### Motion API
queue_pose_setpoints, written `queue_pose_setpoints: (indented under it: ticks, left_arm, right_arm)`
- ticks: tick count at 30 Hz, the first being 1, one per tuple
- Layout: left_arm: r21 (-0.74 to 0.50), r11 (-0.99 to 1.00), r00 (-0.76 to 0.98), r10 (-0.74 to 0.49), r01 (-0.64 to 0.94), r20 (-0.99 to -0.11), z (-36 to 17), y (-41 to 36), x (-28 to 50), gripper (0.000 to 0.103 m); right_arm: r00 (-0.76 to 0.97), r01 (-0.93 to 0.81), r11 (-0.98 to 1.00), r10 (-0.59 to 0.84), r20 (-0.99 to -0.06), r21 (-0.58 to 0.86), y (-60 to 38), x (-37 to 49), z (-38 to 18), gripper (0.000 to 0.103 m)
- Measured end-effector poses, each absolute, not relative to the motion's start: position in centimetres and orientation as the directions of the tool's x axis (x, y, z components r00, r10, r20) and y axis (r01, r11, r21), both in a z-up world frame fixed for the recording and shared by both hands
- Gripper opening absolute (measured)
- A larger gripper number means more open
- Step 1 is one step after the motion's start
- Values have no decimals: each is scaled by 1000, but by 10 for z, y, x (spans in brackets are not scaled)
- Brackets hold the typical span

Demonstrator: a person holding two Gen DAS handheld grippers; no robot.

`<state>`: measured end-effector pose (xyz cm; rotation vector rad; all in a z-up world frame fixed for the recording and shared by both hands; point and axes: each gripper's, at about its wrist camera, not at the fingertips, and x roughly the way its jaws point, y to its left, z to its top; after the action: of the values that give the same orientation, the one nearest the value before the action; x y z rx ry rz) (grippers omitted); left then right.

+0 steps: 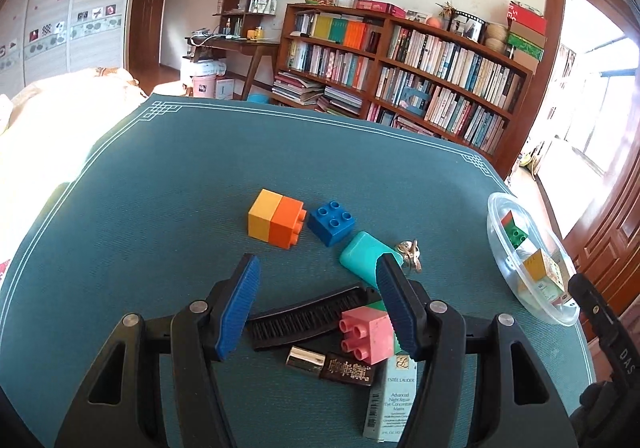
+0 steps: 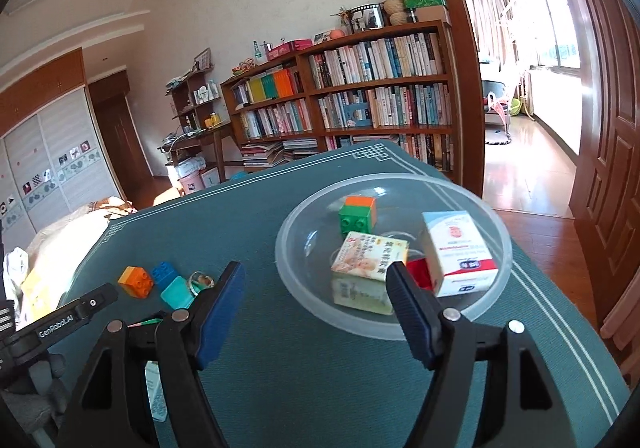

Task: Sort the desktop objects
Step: 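Withdraw both open tools from the bowl back over the table, then grasp the Estee Lauder box with the right tool while the left tool grasps the black comb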

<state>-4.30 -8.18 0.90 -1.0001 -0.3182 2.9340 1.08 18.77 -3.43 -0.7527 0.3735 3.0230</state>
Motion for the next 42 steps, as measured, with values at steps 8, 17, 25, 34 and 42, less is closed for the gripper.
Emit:
queue_pose_setpoints:
  ticks: [8,17,25,34,42]
  left_arm:
    - [-239,-966,-800,68,96,-597,1,-106,-41,64]
    - [-249,-965,-788,89,83,-610,-8,-101,-46,64]
    - [-254,-961,-792,67,113,-607,-12,-109,-43,64]
    - [-257,-959,-787,66,120,-613,-15,-111,-45,64]
    - [-211,-976,-757,92,62,-647,-25,-97,-51,64]
  right_arm:
    - [-829,96,-968,-206,-520,232,129,14,-56,76]
    - [-737,283,-935,-354,-576,212,85,24,-76,76]
    - [-674,341,-931,-341,-656,133,60,21,-95,76]
    - [-687,246,-967,-220,-692,63,78,18,-99,49]
    - [-628,297,-944,-307,-715,145,86,3,-102,38]
